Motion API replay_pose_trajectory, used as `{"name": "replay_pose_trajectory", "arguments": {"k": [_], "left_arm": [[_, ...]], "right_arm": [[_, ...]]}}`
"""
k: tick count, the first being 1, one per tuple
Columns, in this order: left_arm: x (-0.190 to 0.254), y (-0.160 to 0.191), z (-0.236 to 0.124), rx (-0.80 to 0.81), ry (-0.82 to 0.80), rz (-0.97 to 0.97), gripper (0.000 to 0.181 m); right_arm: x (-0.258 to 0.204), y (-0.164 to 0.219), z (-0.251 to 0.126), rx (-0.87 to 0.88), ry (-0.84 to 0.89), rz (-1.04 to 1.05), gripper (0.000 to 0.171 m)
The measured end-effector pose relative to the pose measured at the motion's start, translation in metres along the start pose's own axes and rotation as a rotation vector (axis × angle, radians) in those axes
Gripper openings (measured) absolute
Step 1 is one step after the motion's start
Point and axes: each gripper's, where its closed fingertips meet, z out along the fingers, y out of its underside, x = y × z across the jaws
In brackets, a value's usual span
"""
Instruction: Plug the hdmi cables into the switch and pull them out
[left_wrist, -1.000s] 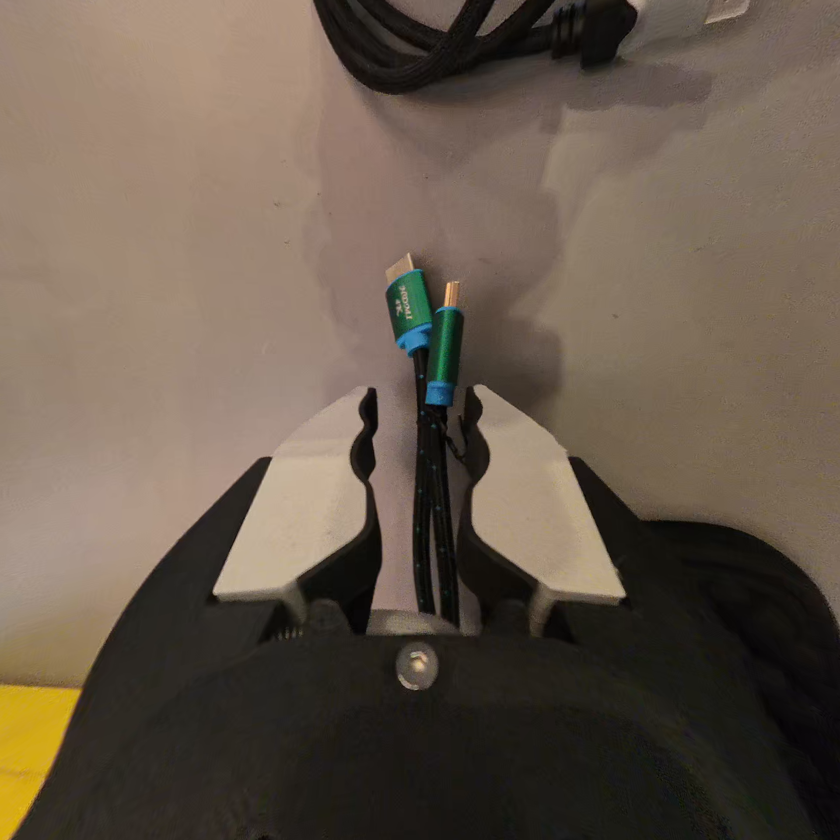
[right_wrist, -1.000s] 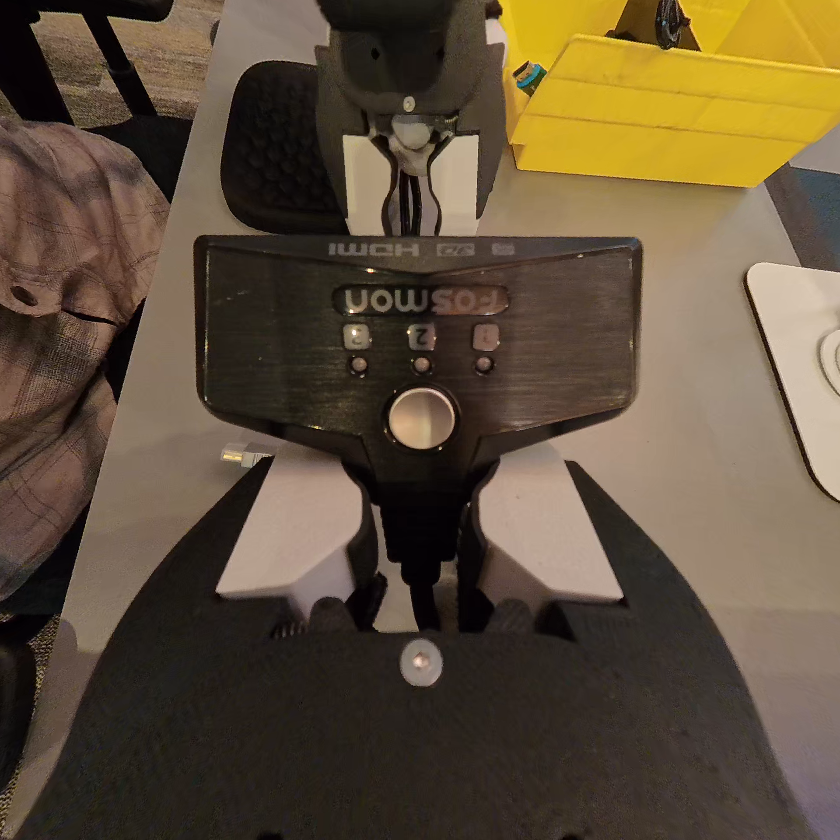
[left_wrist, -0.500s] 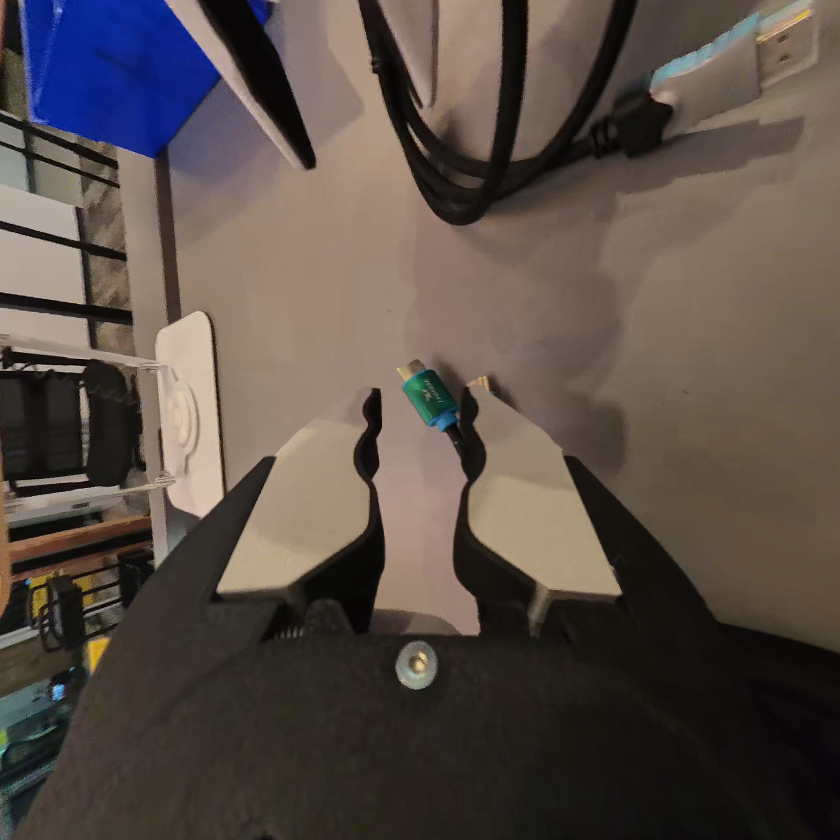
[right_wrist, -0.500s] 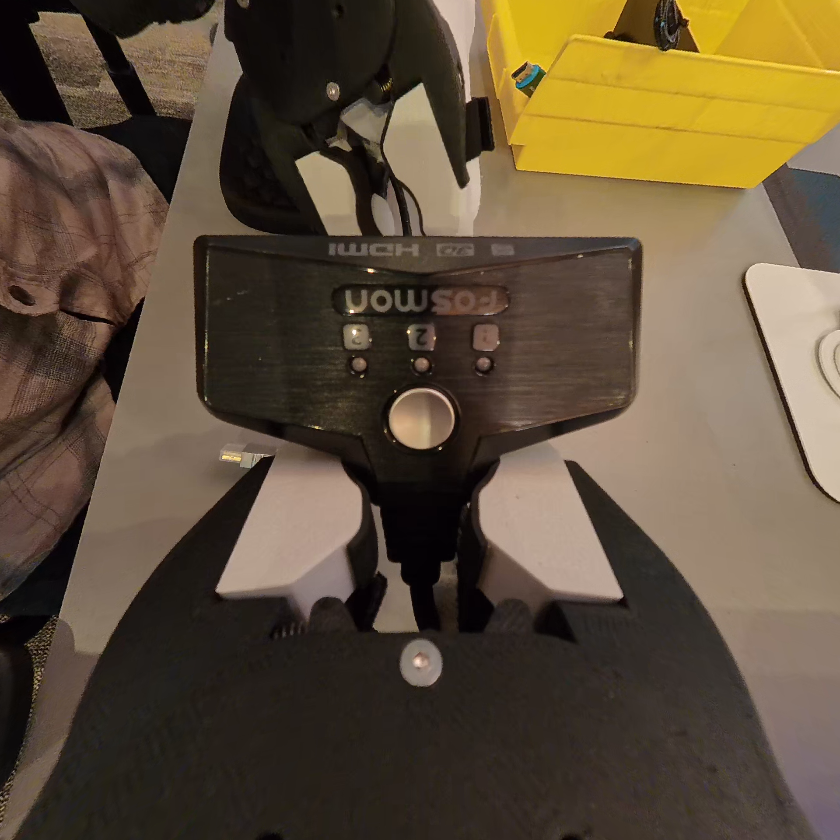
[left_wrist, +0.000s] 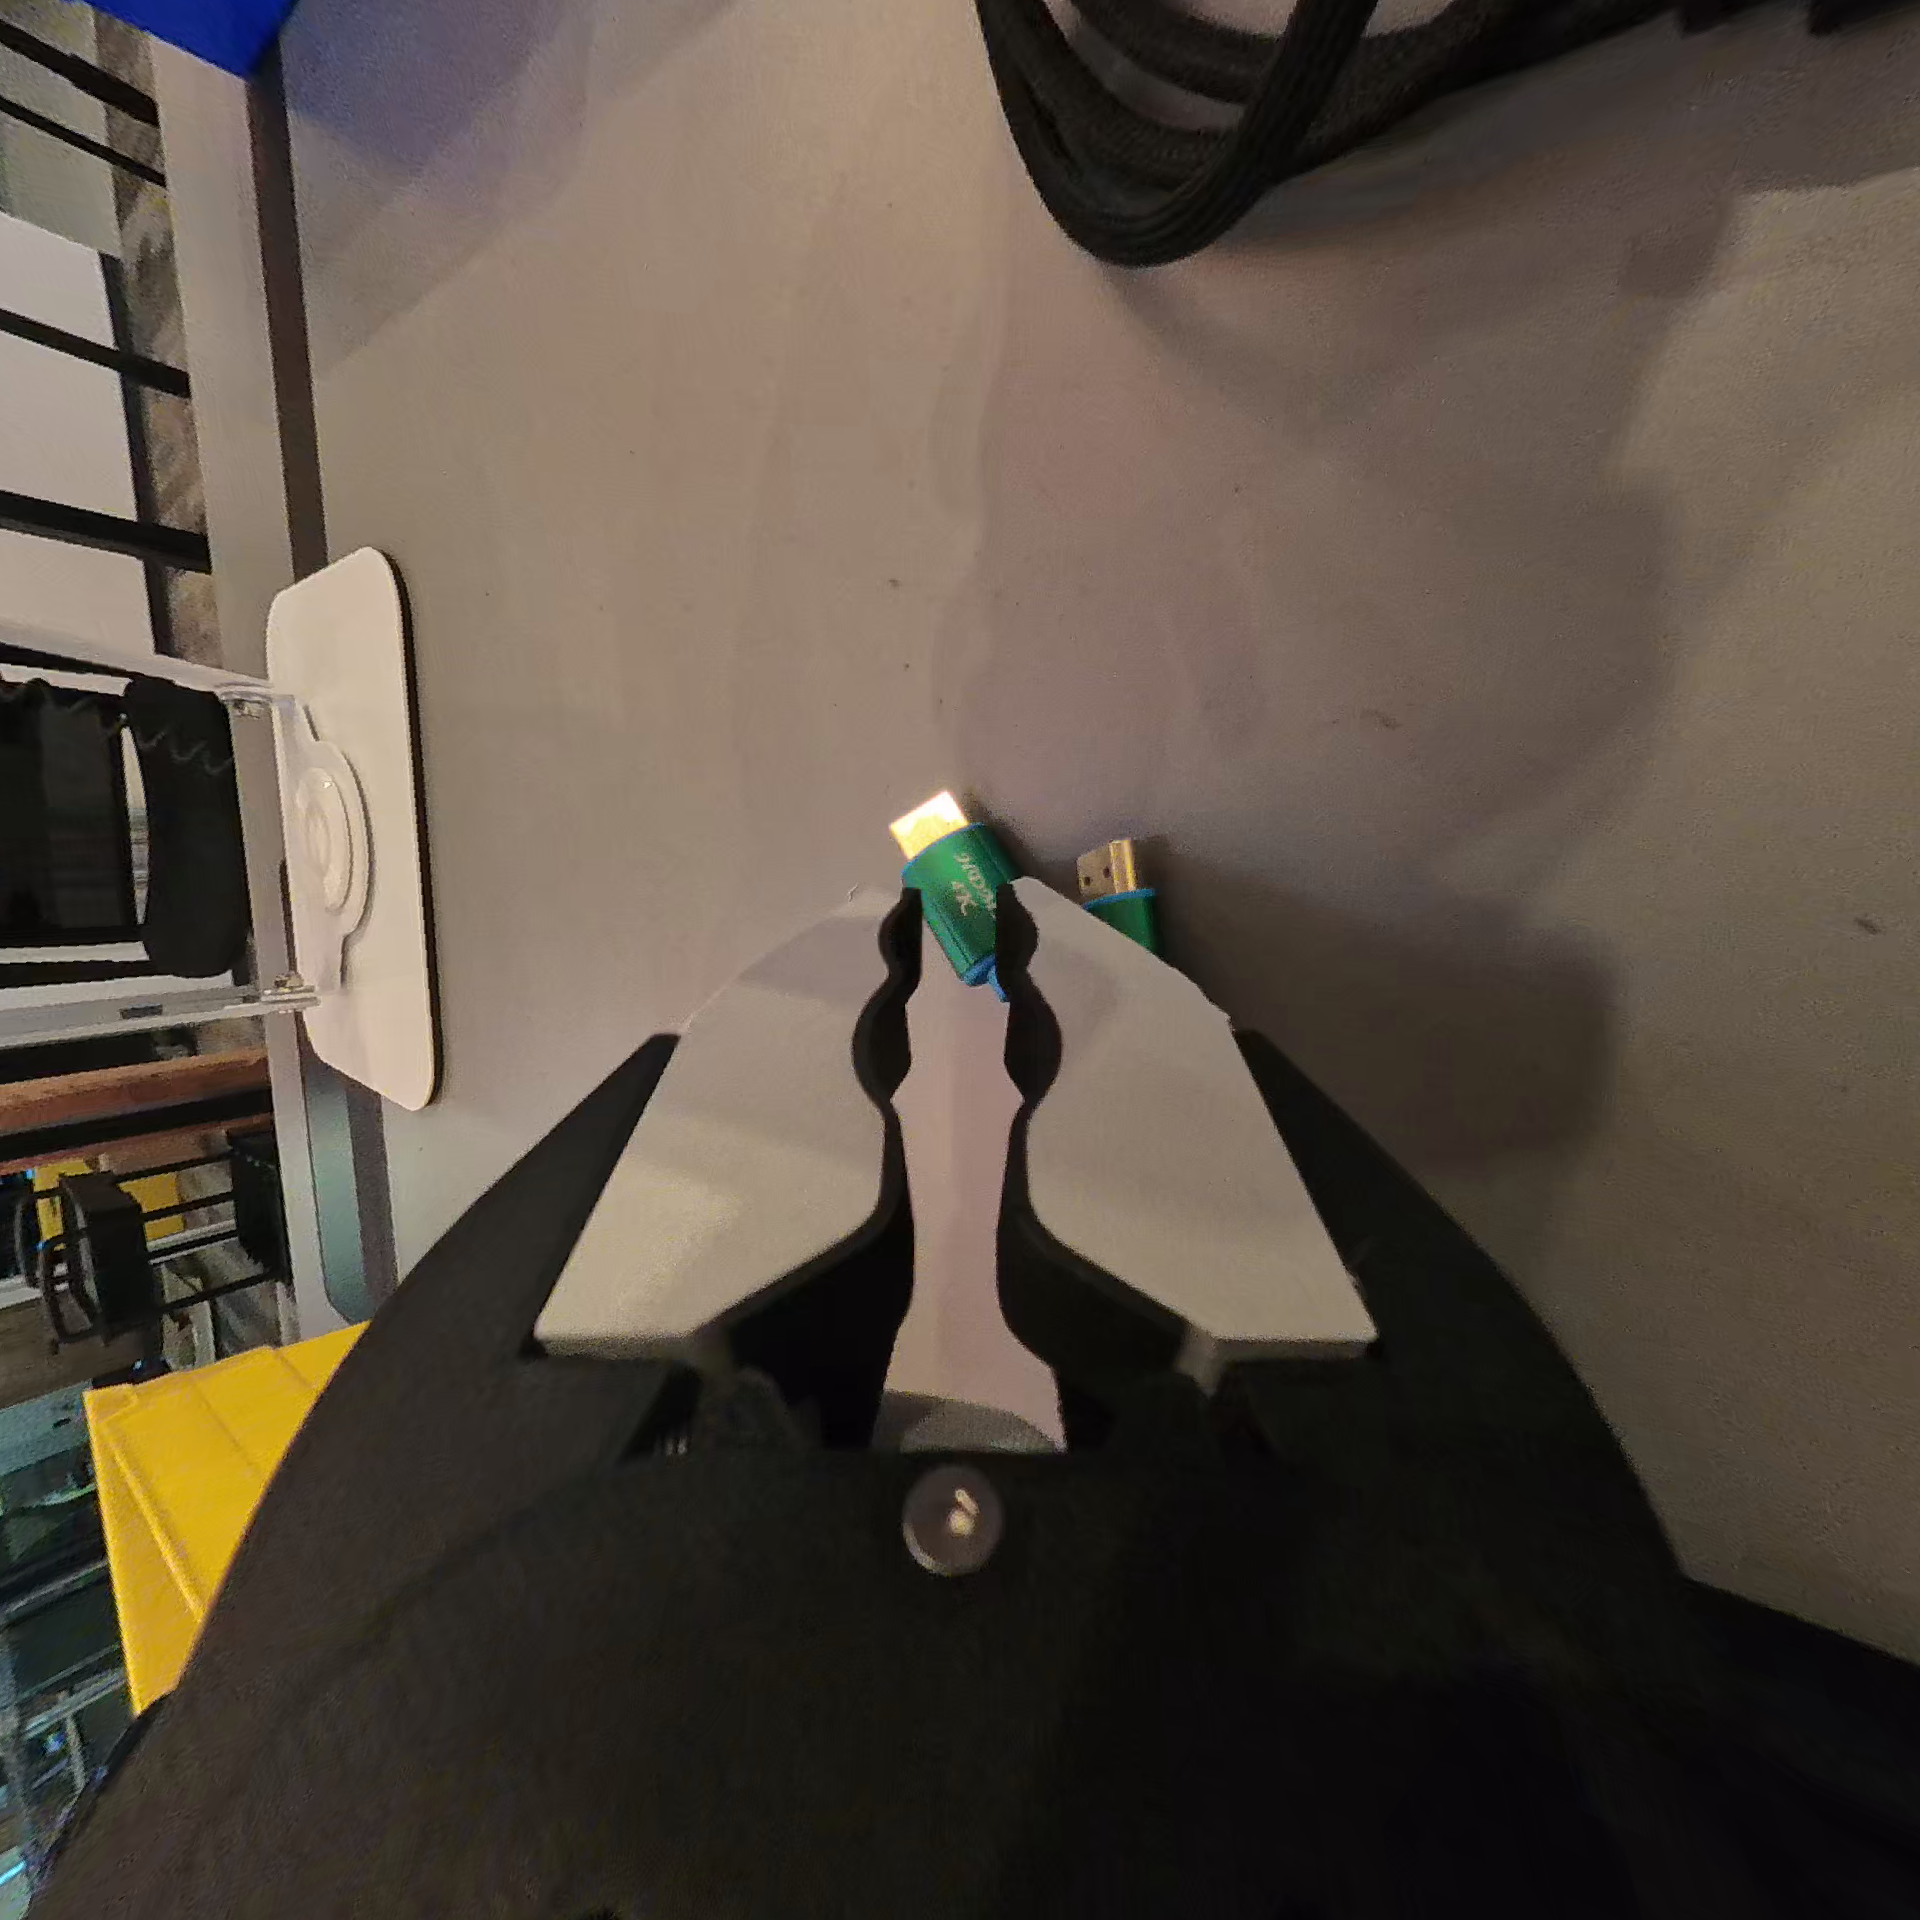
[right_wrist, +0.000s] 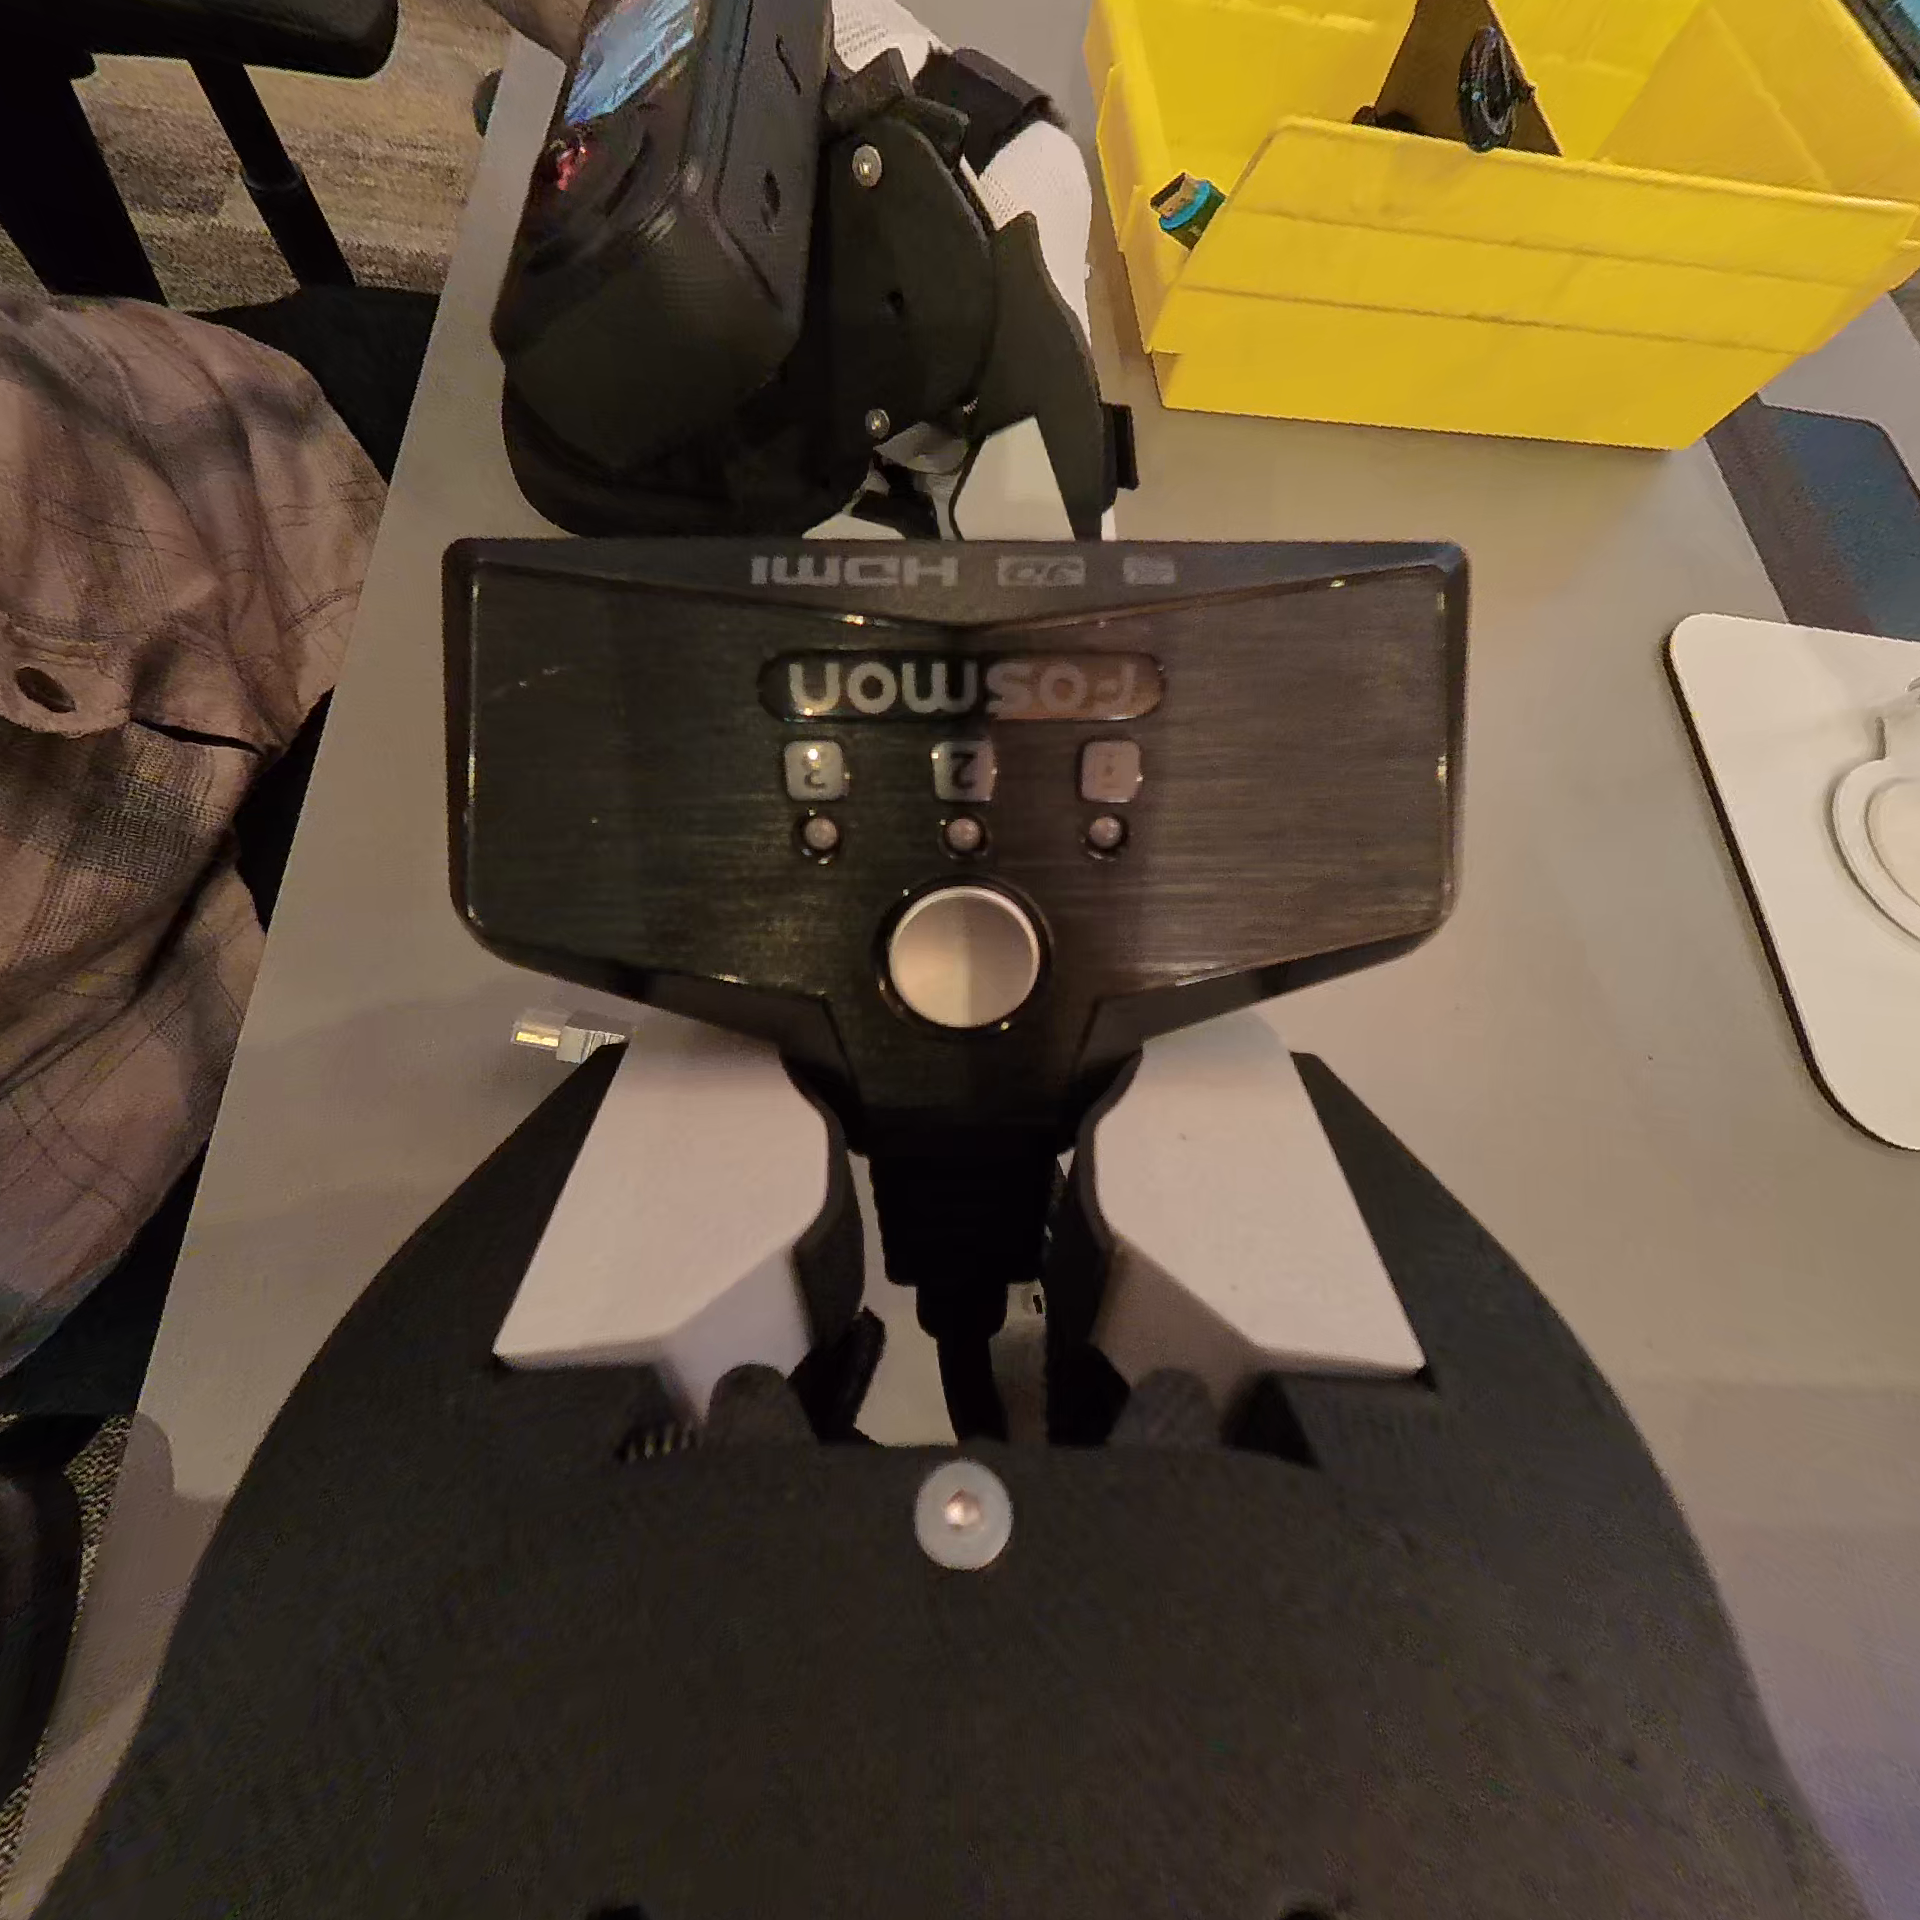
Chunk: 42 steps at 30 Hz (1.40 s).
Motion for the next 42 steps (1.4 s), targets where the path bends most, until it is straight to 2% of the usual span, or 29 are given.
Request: {"name": "replay_pose_trajectory", "arguments": {"k": [8, 13, 17, 37, 42], "left_arm": [[0.005, 0.003, 0.000, 0.003, 0.078, -0.040, 0.009], [0.003, 0.005, 0.001, 0.012, 0.125, -0.129, 0.018], [0.005, 0.010, -0.001, 0.012, 0.173, -0.182, 0.019], [0.004, 0.016, 0.003, -0.084, 0.316, -0.142, 0.024], [0.005, 0.017, 0.005, -0.108, 0.349, -0.186, 0.026]], "right_arm": [[0.000, 0.000, 0.001, -0.001, -0.001, 0.000, 0.037], [0.000, -0.001, 0.001, -0.003, 0.000, -0.002, 0.037], [0.000, -0.001, 0.001, -0.003, 0.001, -0.003, 0.037], [-0.001, -0.008, 0.000, 0.001, 0.005, -0.022, 0.037], [-0.002, -0.010, 0.000, 0.004, 0.006, -0.026, 0.037]]}}
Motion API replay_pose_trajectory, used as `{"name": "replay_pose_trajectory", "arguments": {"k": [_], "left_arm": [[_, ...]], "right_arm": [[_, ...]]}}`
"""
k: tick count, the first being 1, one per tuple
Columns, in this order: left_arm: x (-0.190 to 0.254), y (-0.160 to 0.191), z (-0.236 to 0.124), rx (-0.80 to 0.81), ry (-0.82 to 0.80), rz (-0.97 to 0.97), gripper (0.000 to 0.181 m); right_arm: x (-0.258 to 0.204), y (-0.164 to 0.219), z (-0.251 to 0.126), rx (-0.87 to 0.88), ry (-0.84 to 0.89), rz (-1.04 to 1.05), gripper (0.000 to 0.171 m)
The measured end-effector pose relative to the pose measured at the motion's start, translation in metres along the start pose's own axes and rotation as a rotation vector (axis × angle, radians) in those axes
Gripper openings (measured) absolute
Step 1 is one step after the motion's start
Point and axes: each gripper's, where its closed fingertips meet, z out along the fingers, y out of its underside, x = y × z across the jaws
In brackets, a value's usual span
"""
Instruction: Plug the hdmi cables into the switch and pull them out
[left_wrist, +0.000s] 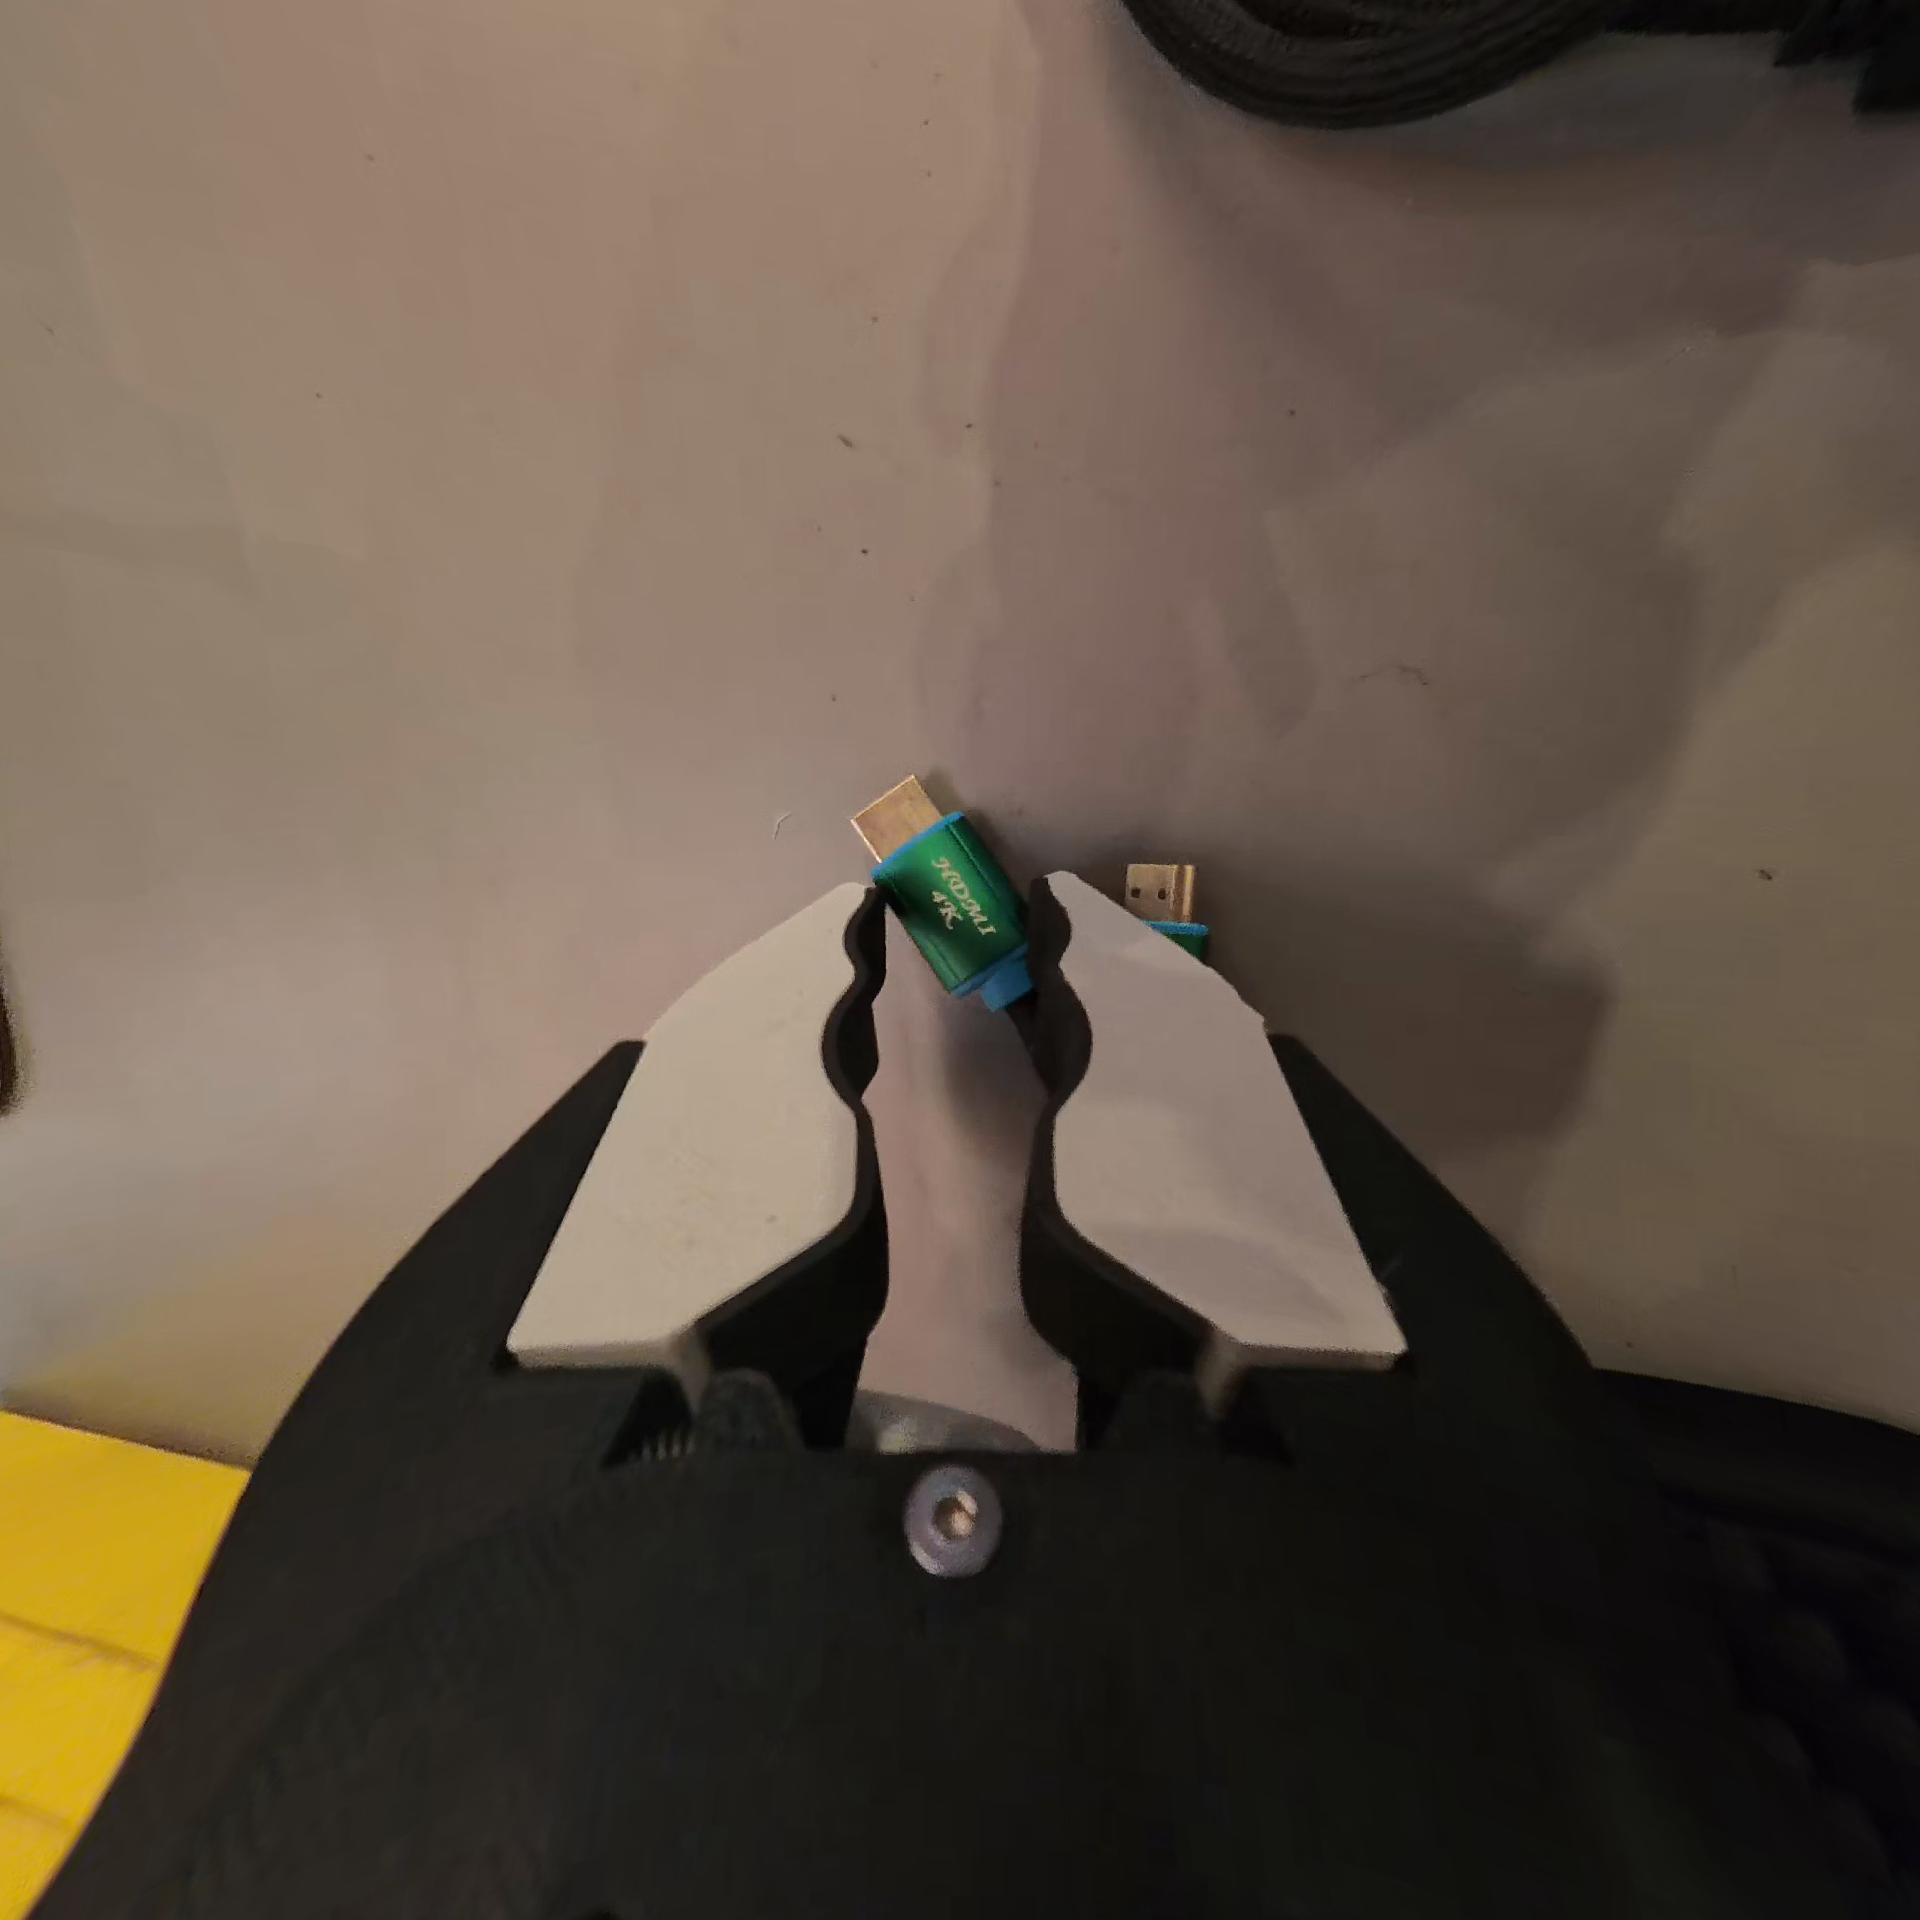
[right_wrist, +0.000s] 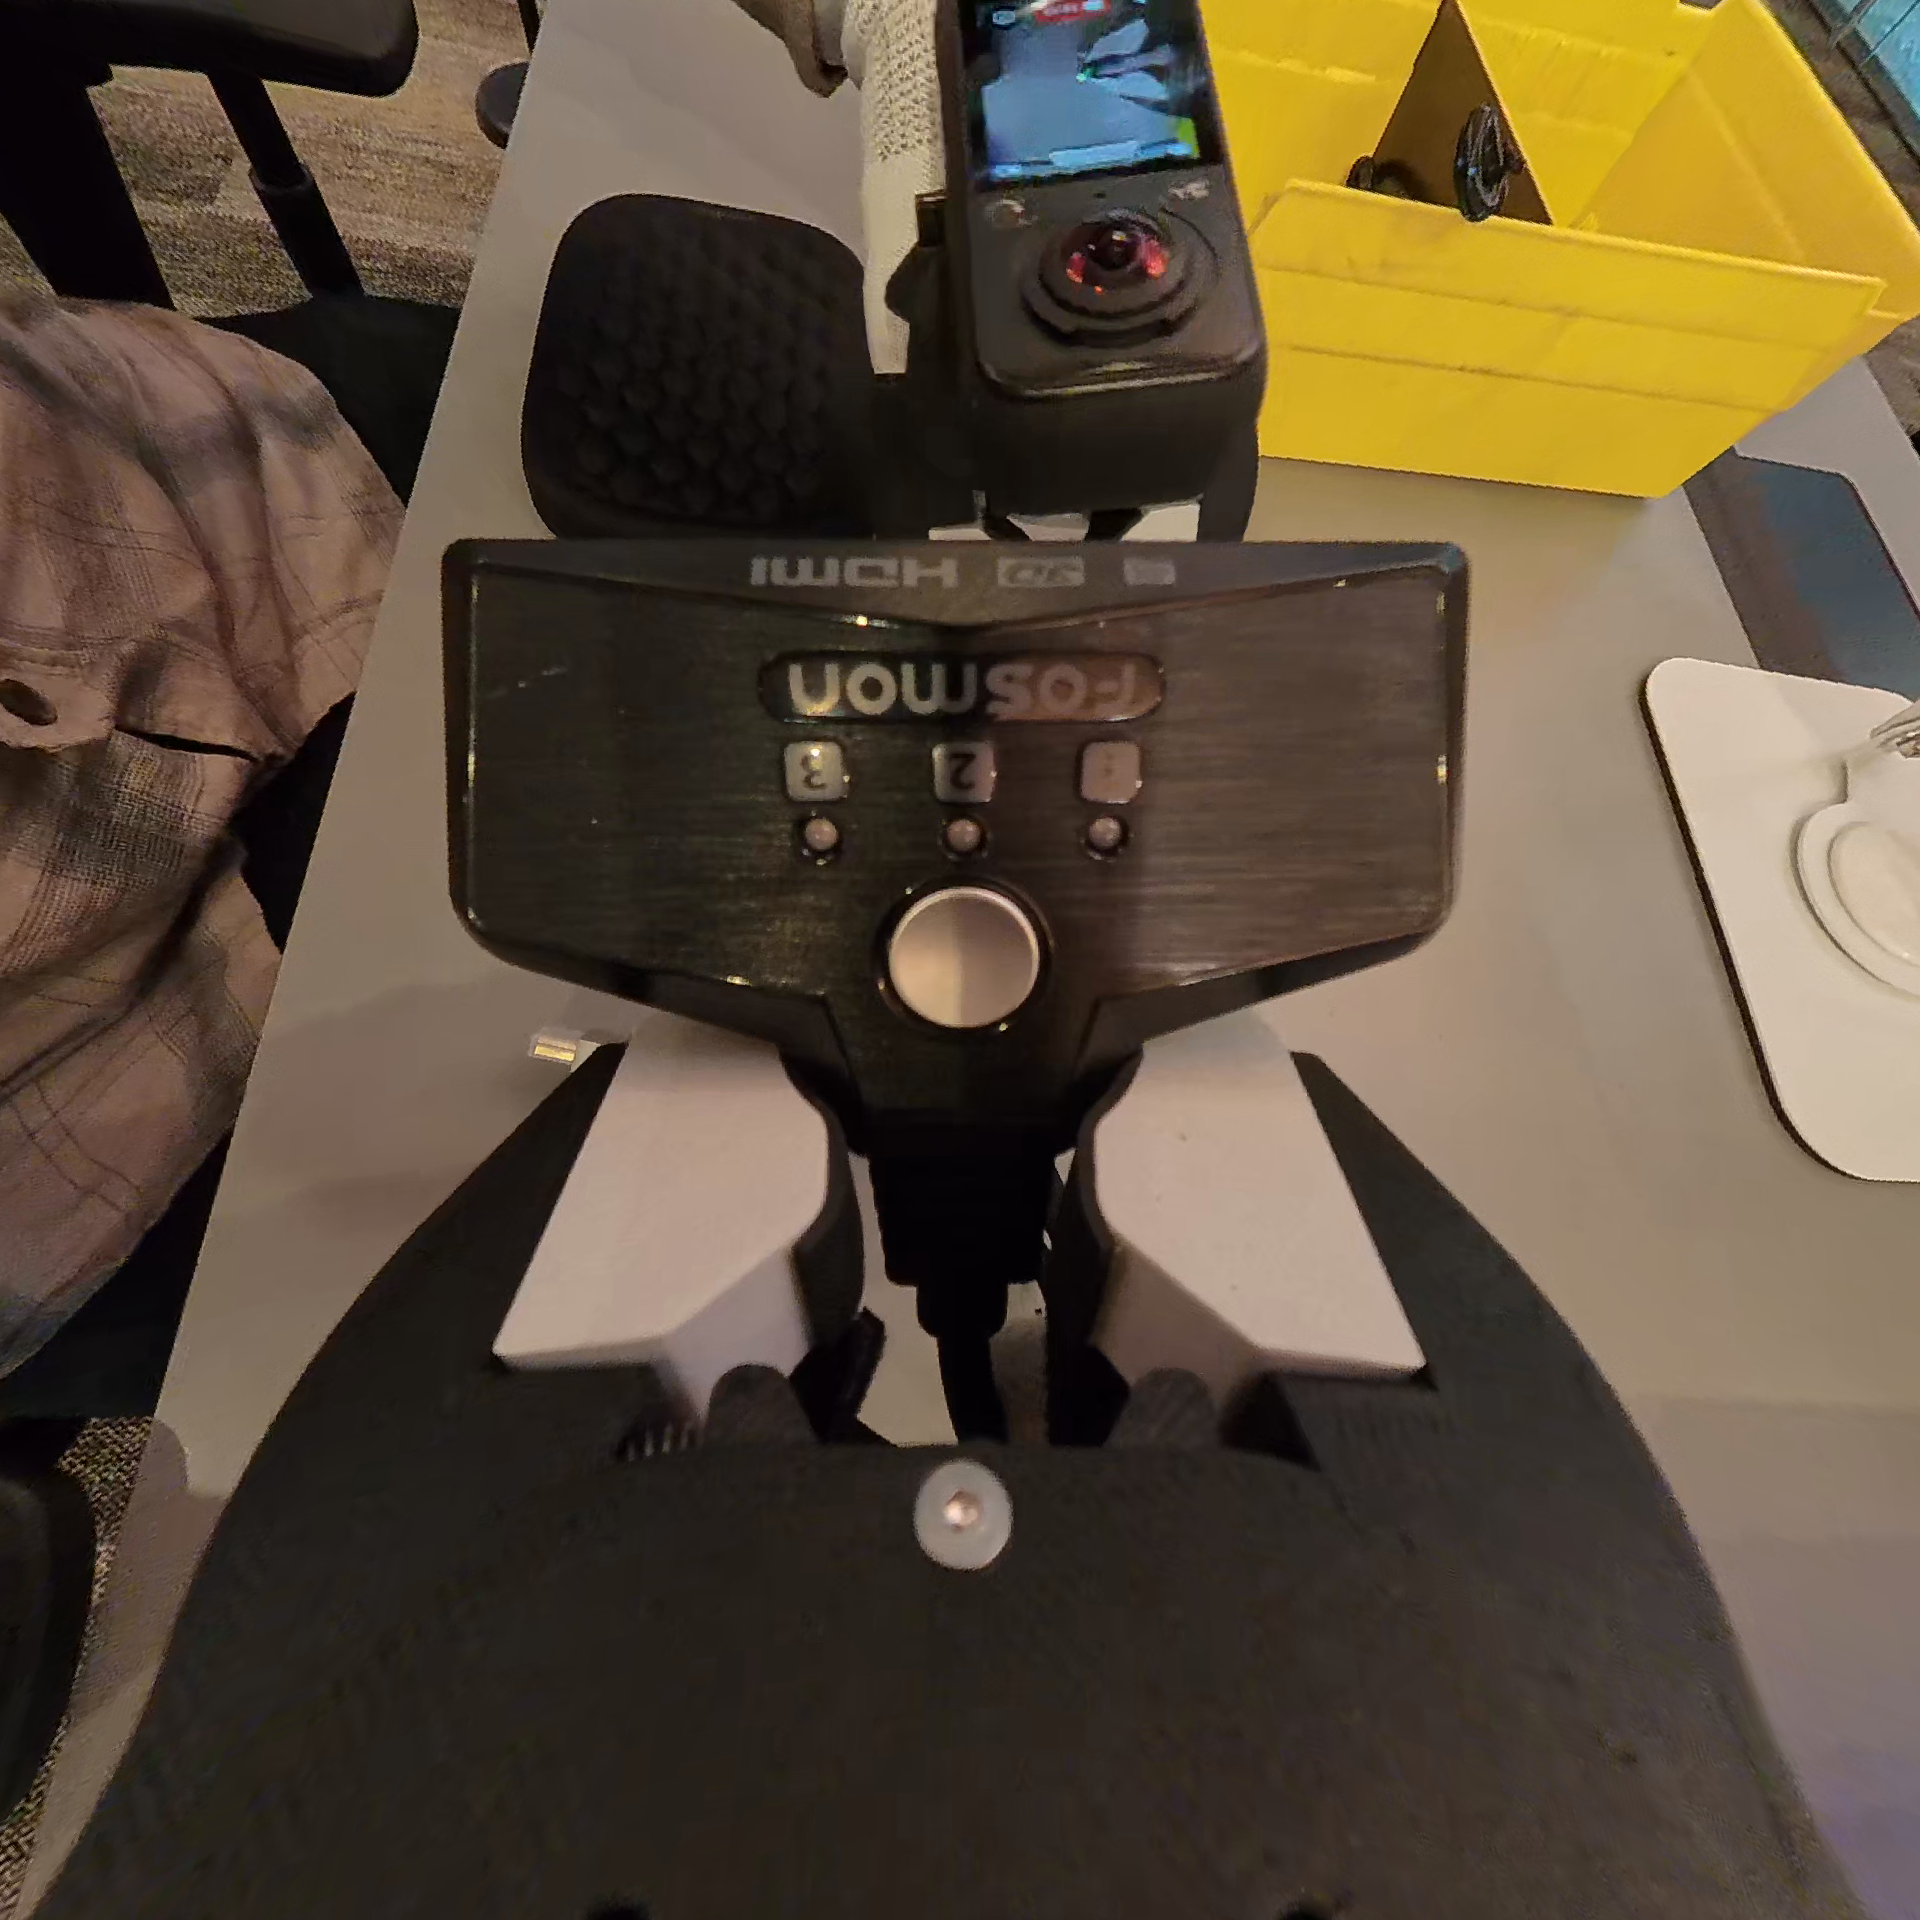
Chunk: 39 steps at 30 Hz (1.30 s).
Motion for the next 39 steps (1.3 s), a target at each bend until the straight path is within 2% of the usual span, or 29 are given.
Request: {"name": "replay_pose_trajectory", "arguments": {"k": [6, 15, 20, 25, 33, 39], "left_arm": [[0.002, 0.001, 0.000, 0.028, 0.023, -0.053, 0.025], [0.001, 0.000, -0.001, -0.051, -0.027, -0.011, 0.024], [-0.002, -0.002, 0.001, 0.044, -0.008, -0.140, 0.023], [-0.001, -0.001, 0.002, 0.156, 0.114, -0.324, 0.022], [0.000, -0.003, 0.001, 0.146, 0.159, -0.262, 0.021], [0.007, -0.013, -0.015, 0.213, 0.257, -0.276, 0.020]], "right_arm": [[0.000, -0.002, -0.001, 0.003, 0.003, -0.005, 0.037], [-0.001, -0.003, -0.001, -0.001, 0.004, -0.009, 0.037], [0.000, -0.003, -0.002, 0.009, 0.004, -0.007, 0.037], [0.000, -0.001, 0.000, 0.003, -0.001, -0.003, 0.037], [0.002, 0.004, 0.002, 0.000, -0.003, 0.009, 0.037], [0.002, 0.011, 0.007, -0.016, -0.009, 0.016, 0.037]]}}
